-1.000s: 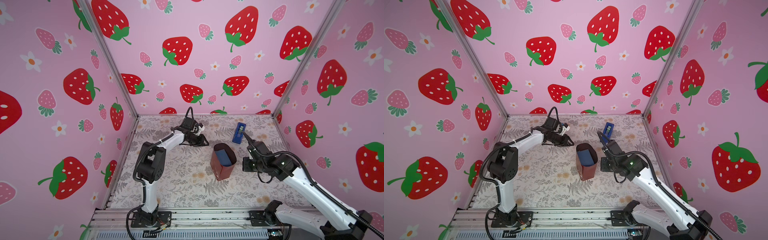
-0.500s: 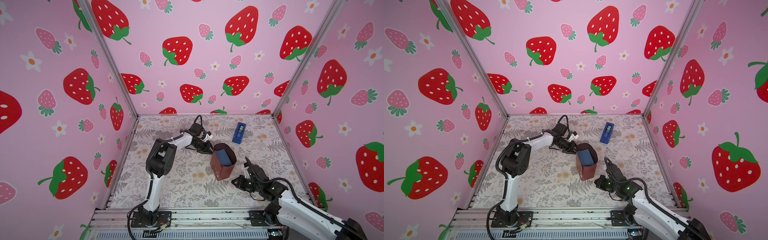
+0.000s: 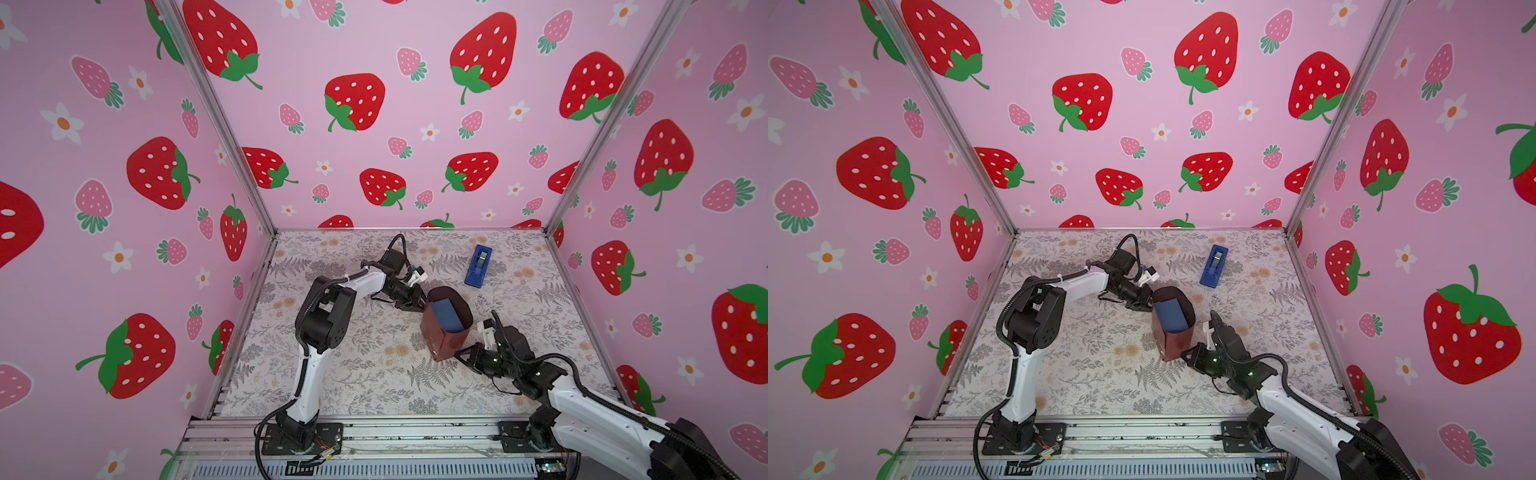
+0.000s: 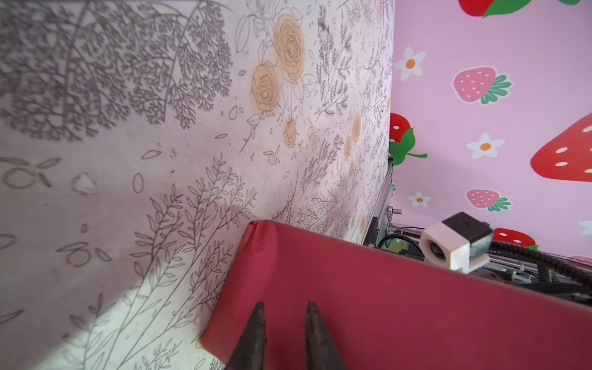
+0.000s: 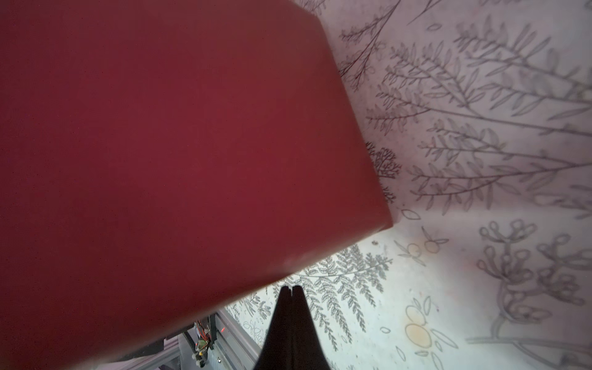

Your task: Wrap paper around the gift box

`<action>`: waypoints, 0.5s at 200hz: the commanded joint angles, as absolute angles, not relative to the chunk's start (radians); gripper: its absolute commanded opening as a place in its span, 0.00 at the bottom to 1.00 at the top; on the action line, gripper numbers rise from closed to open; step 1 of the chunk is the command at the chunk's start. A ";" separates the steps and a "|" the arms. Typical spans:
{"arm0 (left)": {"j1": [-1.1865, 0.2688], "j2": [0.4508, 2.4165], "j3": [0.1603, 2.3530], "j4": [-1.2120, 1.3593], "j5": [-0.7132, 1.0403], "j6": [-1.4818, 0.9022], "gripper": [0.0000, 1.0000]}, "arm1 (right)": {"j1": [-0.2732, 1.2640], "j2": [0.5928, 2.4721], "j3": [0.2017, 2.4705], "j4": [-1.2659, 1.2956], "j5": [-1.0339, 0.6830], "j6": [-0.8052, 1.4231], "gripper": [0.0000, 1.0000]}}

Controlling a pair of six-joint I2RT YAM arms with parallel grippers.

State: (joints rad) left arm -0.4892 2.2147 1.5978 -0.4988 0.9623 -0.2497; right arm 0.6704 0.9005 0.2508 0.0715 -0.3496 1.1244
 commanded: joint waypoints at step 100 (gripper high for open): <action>-0.445 1.923 1.187 -0.424 0.856 -0.275 0.20 | 0.559 1.267 0.460 0.173 -0.579 0.836 0.00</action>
State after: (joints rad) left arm -0.4496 2.0148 1.3098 -0.4477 0.8791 -0.2447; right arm 0.5579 1.1866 0.3878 0.0746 -0.4793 0.9127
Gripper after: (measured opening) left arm 0.204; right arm 0.042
